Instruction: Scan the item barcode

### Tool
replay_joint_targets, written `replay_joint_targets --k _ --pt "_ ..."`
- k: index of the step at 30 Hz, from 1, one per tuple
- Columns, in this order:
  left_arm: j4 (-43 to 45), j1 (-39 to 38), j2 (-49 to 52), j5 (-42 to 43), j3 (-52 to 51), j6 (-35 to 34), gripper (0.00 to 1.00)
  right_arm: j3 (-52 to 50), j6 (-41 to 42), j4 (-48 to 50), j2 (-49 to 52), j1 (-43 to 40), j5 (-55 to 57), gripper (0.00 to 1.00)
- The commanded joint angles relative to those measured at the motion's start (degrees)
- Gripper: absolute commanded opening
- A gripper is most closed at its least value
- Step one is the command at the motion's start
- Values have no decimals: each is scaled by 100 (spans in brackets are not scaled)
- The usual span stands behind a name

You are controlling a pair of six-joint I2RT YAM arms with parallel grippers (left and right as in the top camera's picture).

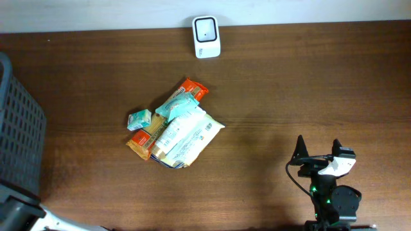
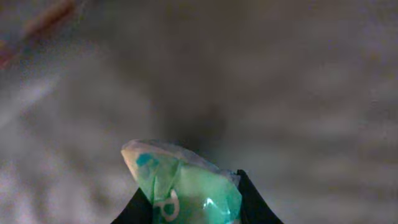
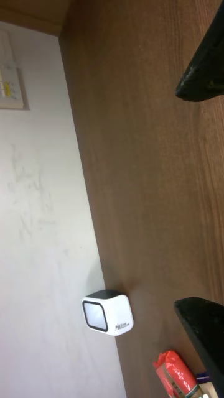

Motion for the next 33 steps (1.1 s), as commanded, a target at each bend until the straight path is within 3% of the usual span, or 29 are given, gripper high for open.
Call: replay_joint_targets --k 1,2,3,7,9,11,14,16,18,24,26,28,29,30,33 --pt "127 4 -1235 3303 977 -758 21 -52 -44 -4 -37 -33 55 99" --pt "280 -28 -1519 4249 1252 -994 19 -52 -44 -4 -37 -33 57 99" --pt "376 -96 -1753 4673 1432 -1091 19 -52 -44 -4 -37 -33 55 99" --pt "216 -662 -2658 4767 1563 -1093 21 -52 -44 -4 -37 -33 55 99" --pt "-654 -1272 -2879 4760 1563 -549 23 -52 -44 -4 -37 -33 55 99" --pt "-2144 -2144 -2844 4061 1526 435 21 -52 -44 -4 -37 -33 55 98" --pt "-3154 -3595 -2566 2496 918 739 22 -52 -44 -4 -37 -33 55 99" --pt "-2874 -4763 -2170 2037 -103 739 22 -52 -44 -4 -37 -33 55 99" --pt "-2334 -5401 -1812 1895 -697 734 21 -52 -44 -4 -37 -33 57 99" --pt "-1486 -6520 -610 1886 -1104 734 22 -52 -44 -4 -37 -33 57 99" --pt "-1421 -6693 -413 1884 -1104 734 32 -52 -44 -4 -37 -33 55 99" --pt "-1390 -6771 -385 1884 -1104 737 57 -52 -44 -4 -37 -33 57 99" --pt "-1362 -6780 -385 1882 -1104 737 74 -52 -44 -4 -37 -33 55 99" --pt "-1270 -6780 -385 1882 -1102 734 99 -52 -44 -4 -37 -33 57 99" --pt "-1228 -6723 -393 1810 -920 713 99 -52 -44 -4 -37 -33 55 99"
